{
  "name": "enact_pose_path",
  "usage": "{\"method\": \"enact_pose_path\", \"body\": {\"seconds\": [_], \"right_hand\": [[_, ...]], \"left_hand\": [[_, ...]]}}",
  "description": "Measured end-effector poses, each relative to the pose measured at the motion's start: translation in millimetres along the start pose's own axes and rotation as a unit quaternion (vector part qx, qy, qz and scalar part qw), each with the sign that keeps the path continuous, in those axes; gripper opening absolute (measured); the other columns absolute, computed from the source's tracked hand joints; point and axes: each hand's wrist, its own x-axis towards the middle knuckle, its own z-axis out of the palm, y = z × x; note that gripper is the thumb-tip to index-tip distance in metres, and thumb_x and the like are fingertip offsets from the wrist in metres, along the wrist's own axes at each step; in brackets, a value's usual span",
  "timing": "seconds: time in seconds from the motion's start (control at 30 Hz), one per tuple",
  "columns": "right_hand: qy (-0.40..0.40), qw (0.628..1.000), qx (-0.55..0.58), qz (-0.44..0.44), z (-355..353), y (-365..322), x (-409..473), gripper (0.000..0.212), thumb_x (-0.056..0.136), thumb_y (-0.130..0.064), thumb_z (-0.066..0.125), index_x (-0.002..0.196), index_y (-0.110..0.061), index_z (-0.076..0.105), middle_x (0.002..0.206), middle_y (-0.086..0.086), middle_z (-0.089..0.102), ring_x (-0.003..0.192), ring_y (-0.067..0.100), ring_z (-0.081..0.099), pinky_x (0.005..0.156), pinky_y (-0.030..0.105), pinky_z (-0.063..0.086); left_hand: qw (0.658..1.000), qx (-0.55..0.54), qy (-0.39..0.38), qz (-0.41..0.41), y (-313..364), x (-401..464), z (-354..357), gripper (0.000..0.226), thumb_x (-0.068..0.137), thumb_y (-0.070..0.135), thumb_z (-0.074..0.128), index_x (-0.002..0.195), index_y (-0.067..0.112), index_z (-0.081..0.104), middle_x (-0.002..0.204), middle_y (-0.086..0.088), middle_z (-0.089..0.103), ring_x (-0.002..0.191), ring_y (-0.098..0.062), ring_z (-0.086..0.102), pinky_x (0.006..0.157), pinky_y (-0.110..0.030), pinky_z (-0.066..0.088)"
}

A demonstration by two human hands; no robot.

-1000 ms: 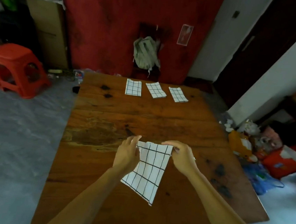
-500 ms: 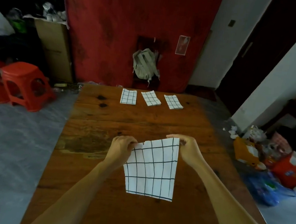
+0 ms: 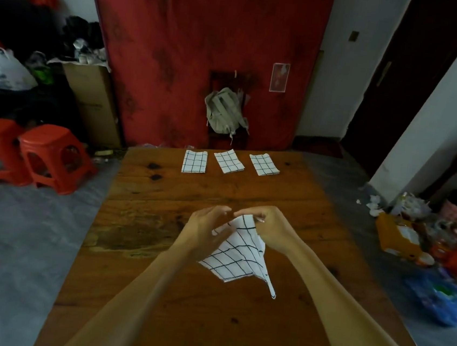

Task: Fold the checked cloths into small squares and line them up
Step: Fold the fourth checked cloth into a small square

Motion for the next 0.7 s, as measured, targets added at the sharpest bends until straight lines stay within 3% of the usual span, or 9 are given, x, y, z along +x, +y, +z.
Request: {"method": "enact_pose_path", "body": {"seconds": [0.03, 0.1, 0.13, 0.2, 0.33, 0.4, 0.53, 0.7], "right_hand": [[-0.001, 1.000, -0.001, -0.005, 0, -3, 0, 0.045, 0.093, 0.004, 0.049, 0.110, -0.032, 0.070, 0.127, -0.008, 0.063, 0.116, 0.005, 0.055, 0.093, 0.023, 0.049], [0.002, 1.000, 0.002, -0.014, -1, -4, 1, 0.036, 0.094, -0.004, 0.054, 0.108, -0.034, 0.071, 0.116, -0.013, 0.069, 0.105, 0.011, 0.065, 0.094, 0.035, 0.054], [0.002, 1.000, 0.005, -0.019, -3, -5, 0, 0.028, 0.095, -0.012, 0.057, 0.108, -0.032, 0.071, 0.109, -0.014, 0.070, 0.100, 0.009, 0.066, 0.092, 0.037, 0.055], [0.013, 0.999, 0.023, -0.023, -7, -3, -1, 0.020, 0.095, -0.027, 0.058, 0.112, -0.029, 0.070, 0.105, -0.016, 0.070, 0.098, 0.001, 0.064, 0.093, 0.034, 0.054], [0.005, 0.998, 0.054, -0.011, -12, 3, -6, 0.042, 0.091, -0.052, 0.056, 0.127, -0.030, 0.059, 0.123, -0.017, 0.061, 0.114, -0.003, 0.054, 0.105, 0.032, 0.044], [0.003, 1.000, 0.000, -0.007, -6, 4, -8, 0.059, 0.083, -0.063, 0.059, 0.134, -0.034, 0.051, 0.132, -0.018, 0.053, 0.120, -0.002, 0.046, 0.103, 0.028, 0.038], [0.058, 0.995, -0.060, -0.053, 2, -1, -7, 0.046, 0.092, -0.044, 0.060, 0.133, -0.024, 0.055, 0.132, -0.011, 0.058, 0.116, -0.004, 0.047, 0.091, 0.011, 0.035], [0.055, 0.991, -0.099, -0.073, 9, -1, -4, 0.039, 0.095, -0.041, 0.055, 0.130, -0.022, 0.057, 0.123, -0.013, 0.061, 0.113, -0.002, 0.053, 0.092, 0.017, 0.042]], "left_hand": [[1.000, -0.005, -0.006, -0.004, 10, 4, 0, 0.032, 0.092, 0.036, 0.055, 0.121, 0.022, 0.054, 0.102, 0.010, 0.063, 0.091, -0.008, 0.062, 0.073, -0.017, 0.052], [0.999, -0.025, 0.004, -0.029, 21, 8, 1, 0.013, 0.094, 0.028, 0.057, 0.105, 0.022, 0.059, 0.082, 0.011, 0.062, 0.068, -0.005, 0.059, 0.057, -0.018, 0.048], [0.998, -0.038, 0.019, -0.038, 22, 8, 1, 0.004, 0.094, 0.026, 0.057, 0.095, 0.023, 0.059, 0.075, 0.010, 0.060, 0.062, -0.005, 0.055, 0.052, -0.018, 0.044], [0.996, -0.054, 0.059, -0.043, 18, 6, 2, 0.010, 0.093, 0.023, 0.059, 0.083, 0.022, 0.060, 0.068, 0.008, 0.058, 0.056, -0.006, 0.050, 0.051, -0.017, 0.039], [0.987, -0.110, 0.108, -0.050, 16, 3, 0, 0.017, 0.092, 0.019, 0.061, 0.075, 0.019, 0.060, 0.063, 0.006, 0.056, 0.056, -0.006, 0.049, 0.051, -0.017, 0.038], [0.984, -0.123, 0.110, -0.070, 16, 4, 2, 0.017, 0.093, 0.023, 0.058, 0.078, 0.018, 0.062, 0.065, 0.004, 0.058, 0.055, -0.005, 0.049, 0.050, -0.018, 0.039], [0.980, -0.140, 0.120, -0.079, 16, 3, 7, 0.024, 0.094, 0.029, 0.056, 0.074, 0.016, 0.060, 0.063, -0.001, 0.057, 0.053, -0.011, 0.048, 0.049, -0.022, 0.037], [0.977, -0.134, 0.144, -0.081, 19, -1, 3, 0.027, 0.094, 0.030, 0.057, 0.068, 0.028, 0.053, 0.058, 0.008, 0.051, 0.049, -0.005, 0.041, 0.047, -0.020, 0.032]]}}
